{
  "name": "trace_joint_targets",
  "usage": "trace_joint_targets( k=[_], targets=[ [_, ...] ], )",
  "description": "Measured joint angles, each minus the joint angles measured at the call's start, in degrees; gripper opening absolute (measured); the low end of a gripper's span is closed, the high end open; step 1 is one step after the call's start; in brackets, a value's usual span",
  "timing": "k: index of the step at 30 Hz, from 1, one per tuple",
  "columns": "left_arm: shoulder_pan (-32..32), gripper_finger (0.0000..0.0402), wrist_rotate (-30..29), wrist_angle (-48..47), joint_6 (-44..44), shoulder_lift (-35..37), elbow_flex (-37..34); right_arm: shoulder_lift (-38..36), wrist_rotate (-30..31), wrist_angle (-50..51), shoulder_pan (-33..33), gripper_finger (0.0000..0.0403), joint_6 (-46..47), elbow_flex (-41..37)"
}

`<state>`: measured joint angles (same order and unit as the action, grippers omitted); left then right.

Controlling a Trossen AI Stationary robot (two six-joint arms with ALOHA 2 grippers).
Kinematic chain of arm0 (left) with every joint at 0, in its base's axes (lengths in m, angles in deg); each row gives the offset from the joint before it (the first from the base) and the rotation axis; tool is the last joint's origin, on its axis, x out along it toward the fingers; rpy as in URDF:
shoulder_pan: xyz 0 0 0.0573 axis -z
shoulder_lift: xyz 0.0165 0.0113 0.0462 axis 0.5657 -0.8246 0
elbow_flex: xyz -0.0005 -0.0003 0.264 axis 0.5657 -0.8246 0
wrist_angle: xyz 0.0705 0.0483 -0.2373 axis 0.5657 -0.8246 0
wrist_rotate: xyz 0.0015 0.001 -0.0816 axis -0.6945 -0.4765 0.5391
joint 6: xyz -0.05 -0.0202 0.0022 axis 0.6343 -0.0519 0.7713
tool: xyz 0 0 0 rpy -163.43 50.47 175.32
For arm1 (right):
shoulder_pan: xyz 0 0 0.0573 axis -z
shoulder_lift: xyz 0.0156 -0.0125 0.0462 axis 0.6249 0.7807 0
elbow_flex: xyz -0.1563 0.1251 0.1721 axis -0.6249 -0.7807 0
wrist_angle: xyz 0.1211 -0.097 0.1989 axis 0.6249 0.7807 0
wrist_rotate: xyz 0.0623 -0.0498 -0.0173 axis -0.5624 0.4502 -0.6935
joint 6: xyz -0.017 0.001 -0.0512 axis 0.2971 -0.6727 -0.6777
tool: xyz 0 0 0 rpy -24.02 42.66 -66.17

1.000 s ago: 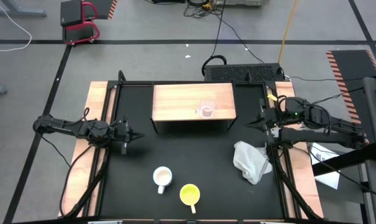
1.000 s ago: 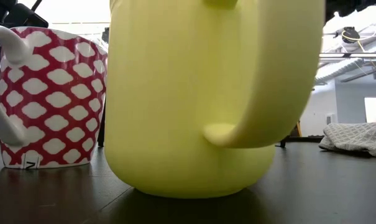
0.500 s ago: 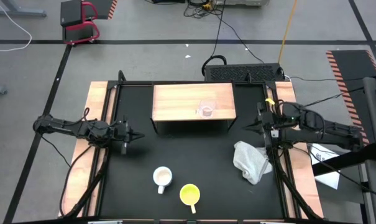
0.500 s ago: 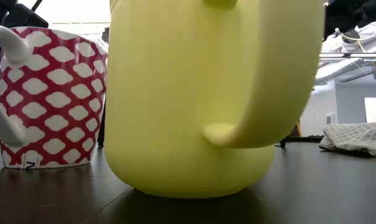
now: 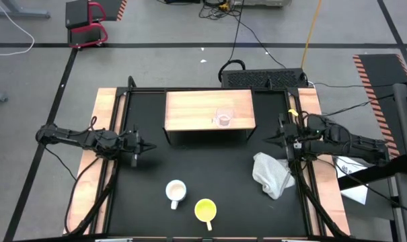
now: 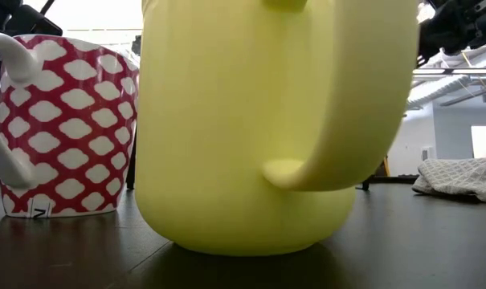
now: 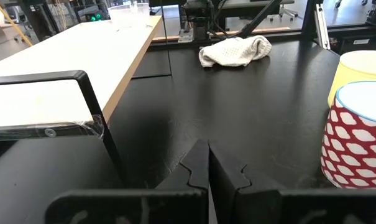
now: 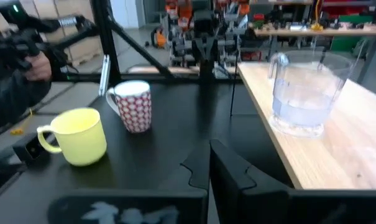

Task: Stack small to large cups/mugs on shelf
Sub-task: Put the transparent mug on the shelf

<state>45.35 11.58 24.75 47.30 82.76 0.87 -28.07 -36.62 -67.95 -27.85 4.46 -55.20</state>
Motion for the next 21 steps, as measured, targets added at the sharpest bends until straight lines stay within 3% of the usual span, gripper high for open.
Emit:
trace_joint_targets(
  k=[9, 21],
  targets=[
    [0.0, 0.0003, 0.0, 0.07, -0.29, 0.0, 0.0, -2.89, -0.02, -13.22, -4.72, 0.0, 2.24, -7.49],
    [0.0, 0.0003, 0.0, 0.49, -0.94, 0.01, 0.0, -2.89, 0.24, -15.01, -9.94, 0.0, -2.76, -11.31]
  ],
)
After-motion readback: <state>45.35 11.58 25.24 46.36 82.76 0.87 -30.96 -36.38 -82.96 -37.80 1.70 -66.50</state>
